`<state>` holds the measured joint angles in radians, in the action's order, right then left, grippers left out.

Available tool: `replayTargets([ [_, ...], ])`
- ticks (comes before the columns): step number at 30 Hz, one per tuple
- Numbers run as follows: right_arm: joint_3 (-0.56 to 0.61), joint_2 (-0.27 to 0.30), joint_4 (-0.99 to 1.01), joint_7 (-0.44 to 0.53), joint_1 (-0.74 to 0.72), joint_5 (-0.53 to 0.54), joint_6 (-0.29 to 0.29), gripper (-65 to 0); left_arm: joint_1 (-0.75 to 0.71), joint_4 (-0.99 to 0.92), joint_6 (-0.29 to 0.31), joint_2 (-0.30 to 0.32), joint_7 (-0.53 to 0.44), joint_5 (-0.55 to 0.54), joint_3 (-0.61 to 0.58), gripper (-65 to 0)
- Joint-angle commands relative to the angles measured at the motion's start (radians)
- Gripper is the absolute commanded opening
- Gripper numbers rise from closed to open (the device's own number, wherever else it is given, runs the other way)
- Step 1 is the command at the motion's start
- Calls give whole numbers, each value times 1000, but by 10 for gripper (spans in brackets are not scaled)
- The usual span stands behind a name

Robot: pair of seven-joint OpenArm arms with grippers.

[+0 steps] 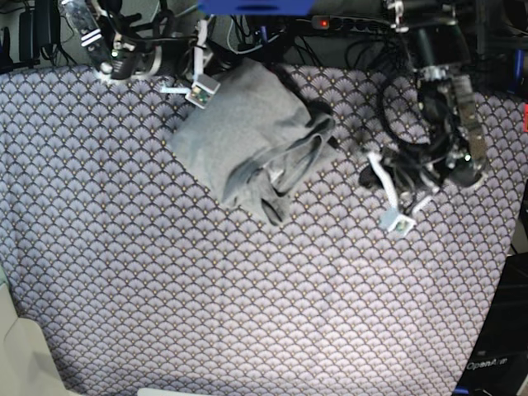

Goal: Fold the T-shirt properly
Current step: 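Lift and rotate the bundle with the left gripper, then set it down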

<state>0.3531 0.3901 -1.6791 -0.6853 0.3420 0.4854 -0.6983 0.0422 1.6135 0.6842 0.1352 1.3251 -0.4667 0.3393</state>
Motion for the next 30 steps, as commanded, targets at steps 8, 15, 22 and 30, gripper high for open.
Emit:
replayTargets([
  [8, -107, 4, -20, 16, -1, 19, 0, -650, -153, 117, 7, -16, 50, -14, -41, -650],
  [15, -122, 0, -20, 13, 1, 19, 0, -650, -172, 41, 6, -38, 32, -13, -165, -650],
  [22, -128, -1, -20, 13, 6, 20, 0, -650, -153, -81, -228, -72, -124, -19, -300, -650],
  [30, -128, 2, -20, 11, 9, 20, 0, -650, 38, -253, -243, -153, -209, -14, -366, -650],
])
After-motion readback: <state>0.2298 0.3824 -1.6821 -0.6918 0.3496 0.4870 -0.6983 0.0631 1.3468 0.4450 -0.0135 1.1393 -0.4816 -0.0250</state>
